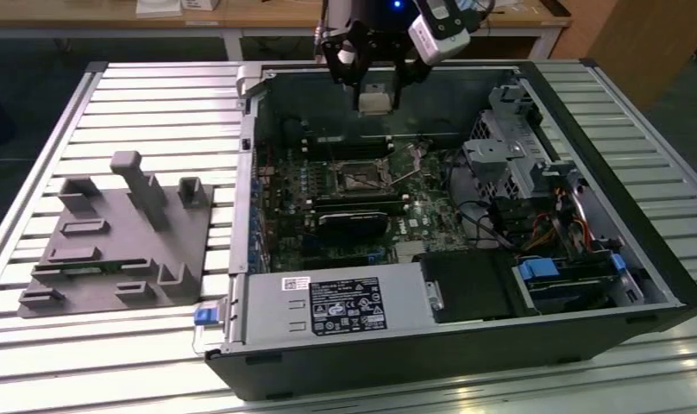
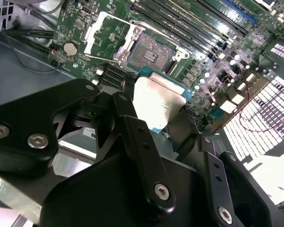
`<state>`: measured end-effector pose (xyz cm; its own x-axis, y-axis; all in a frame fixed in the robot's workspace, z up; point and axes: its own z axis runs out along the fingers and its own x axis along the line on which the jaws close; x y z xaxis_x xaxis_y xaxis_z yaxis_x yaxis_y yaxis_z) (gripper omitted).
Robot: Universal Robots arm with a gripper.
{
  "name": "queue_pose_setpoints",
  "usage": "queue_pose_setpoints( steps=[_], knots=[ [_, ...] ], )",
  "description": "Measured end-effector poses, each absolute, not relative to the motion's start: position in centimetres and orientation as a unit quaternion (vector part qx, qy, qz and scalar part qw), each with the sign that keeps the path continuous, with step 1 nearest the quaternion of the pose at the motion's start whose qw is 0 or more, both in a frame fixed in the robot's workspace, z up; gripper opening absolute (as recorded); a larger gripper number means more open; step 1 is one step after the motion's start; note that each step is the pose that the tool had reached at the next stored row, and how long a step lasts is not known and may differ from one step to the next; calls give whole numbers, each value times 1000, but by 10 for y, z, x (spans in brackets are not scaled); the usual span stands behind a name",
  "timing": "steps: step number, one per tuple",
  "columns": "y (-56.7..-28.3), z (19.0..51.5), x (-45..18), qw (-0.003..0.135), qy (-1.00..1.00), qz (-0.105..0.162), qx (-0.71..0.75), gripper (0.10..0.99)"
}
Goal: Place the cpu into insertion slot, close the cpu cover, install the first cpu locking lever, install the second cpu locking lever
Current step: 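Place the cpu into insertion slot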
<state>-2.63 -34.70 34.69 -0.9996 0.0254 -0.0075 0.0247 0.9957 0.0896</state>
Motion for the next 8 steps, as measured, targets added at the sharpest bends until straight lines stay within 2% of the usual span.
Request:
queue_pose_setpoints(
  steps=[8],
  knots=[
    [-347,338,-26,4,999,42,13,537]
  ],
)
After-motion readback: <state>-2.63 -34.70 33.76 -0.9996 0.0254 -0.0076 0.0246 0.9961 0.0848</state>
